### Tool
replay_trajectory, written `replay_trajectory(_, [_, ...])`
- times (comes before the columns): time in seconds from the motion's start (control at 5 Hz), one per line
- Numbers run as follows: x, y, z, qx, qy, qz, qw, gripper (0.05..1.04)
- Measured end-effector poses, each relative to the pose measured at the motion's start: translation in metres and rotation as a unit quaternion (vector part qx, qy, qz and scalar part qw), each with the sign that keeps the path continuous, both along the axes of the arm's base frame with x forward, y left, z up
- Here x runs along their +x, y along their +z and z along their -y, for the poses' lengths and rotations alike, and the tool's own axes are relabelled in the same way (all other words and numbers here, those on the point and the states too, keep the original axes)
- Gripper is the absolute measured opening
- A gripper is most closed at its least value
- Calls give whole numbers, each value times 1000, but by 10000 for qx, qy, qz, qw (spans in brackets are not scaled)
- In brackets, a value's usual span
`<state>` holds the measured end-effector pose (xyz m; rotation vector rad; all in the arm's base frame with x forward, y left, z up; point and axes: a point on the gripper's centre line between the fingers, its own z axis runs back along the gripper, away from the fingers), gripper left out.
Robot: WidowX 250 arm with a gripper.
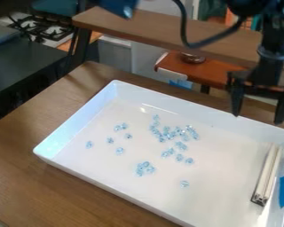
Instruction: Sweep into pile
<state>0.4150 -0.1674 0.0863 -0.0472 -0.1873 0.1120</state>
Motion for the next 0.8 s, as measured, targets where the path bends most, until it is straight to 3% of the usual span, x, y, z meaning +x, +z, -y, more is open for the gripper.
replay_trajectory(0.4, [2,-37,18,234,-172,-253,9993,1001])
replay_trajectory(0.8, [4,-54,20,480,-267,-313,9980,1001])
